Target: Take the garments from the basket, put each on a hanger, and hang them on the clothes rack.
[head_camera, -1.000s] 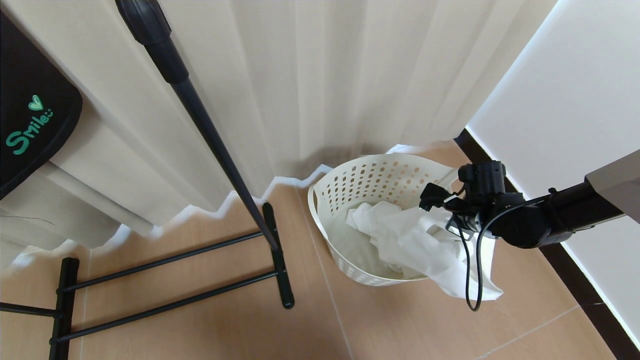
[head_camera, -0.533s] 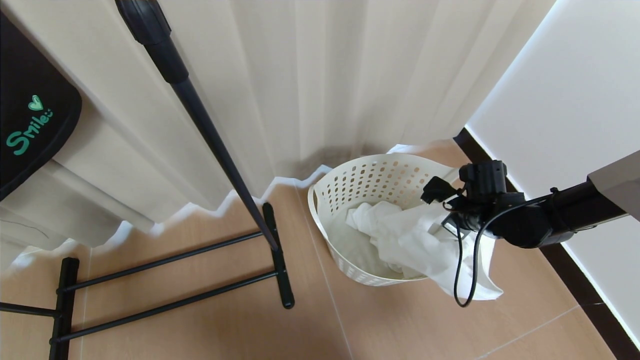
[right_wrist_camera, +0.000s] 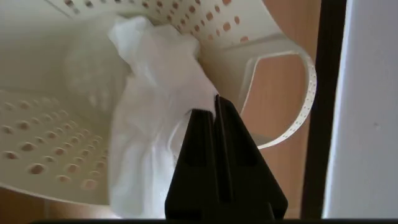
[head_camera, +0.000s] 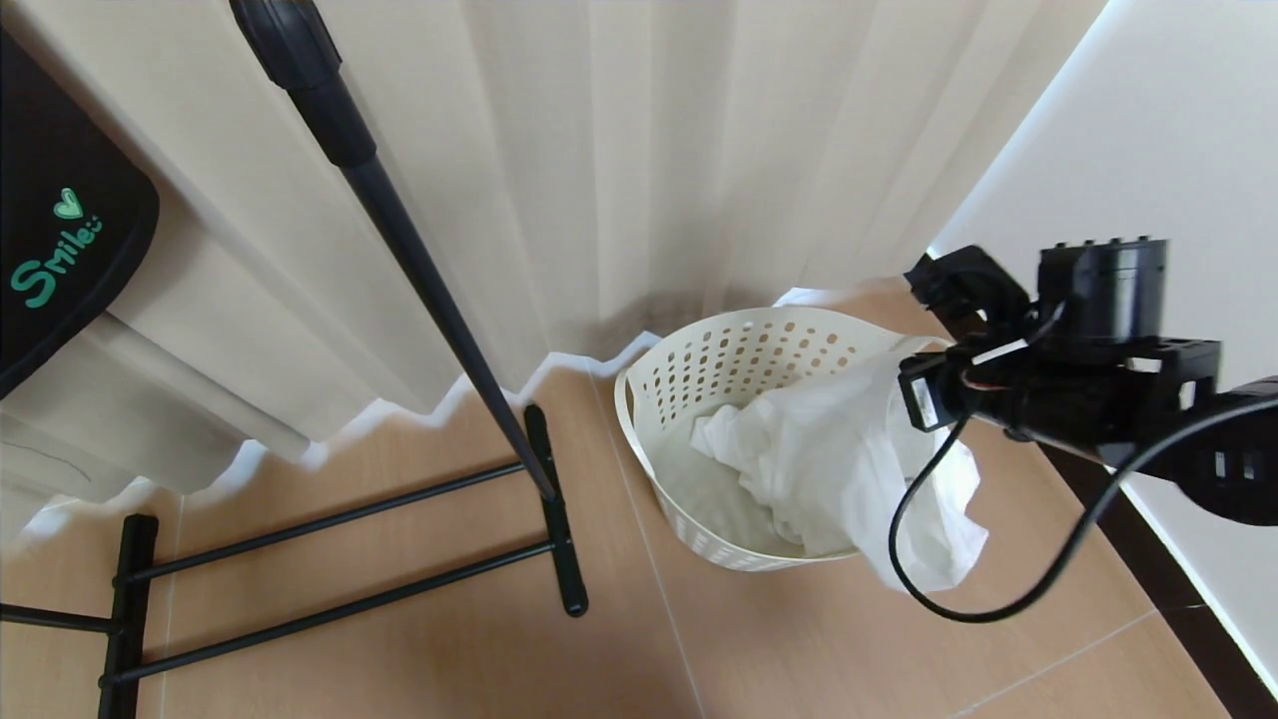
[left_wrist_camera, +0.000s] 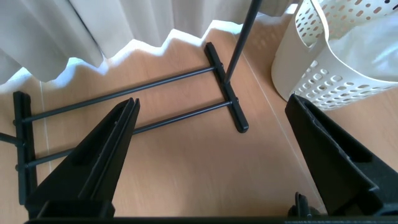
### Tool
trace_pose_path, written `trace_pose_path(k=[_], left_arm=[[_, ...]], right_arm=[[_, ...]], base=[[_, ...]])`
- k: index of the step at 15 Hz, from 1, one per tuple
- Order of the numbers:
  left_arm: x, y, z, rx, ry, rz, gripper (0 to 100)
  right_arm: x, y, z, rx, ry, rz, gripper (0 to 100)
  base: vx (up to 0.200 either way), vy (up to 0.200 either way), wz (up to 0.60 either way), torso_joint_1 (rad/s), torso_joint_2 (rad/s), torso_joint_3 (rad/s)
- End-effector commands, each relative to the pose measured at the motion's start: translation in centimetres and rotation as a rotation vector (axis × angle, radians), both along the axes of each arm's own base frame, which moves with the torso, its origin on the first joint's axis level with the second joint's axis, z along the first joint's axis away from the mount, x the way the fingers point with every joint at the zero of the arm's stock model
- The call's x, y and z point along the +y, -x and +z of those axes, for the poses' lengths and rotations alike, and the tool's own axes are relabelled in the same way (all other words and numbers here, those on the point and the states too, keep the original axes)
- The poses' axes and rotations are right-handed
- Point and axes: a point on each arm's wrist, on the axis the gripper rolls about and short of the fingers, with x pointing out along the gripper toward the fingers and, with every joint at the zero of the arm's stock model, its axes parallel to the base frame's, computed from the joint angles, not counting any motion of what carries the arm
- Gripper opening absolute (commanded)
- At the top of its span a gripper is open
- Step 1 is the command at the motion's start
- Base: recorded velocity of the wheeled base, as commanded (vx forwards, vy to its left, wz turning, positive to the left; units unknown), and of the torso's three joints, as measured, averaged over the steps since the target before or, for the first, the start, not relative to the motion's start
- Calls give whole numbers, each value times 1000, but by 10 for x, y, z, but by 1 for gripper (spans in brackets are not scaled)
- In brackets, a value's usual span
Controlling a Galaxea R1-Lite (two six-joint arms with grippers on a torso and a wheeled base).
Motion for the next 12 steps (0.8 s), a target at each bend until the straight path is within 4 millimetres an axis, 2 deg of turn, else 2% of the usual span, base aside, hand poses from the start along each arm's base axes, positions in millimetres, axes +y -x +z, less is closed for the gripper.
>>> trace_pose_path(k=[1,4,5,12], left_arm=[[0,0,0,1,1,0,100],[0,0,0,1,1,0,100],[0,0,0,1,-1,0,100],[0,0,0,1,-4,-3,100]], right_arm=[[7,95,62,-192,-216,162,0],[1,139,73,-235,-340,239,0],[1,145,74,-243,-346,256,0],[1,144,77,-274,-362,257,0]], base=[[0,0,0,0,0,0],[0,0,0,0,0,0],[0,0,0,0,0,0],[0,0,0,0,0,0]])
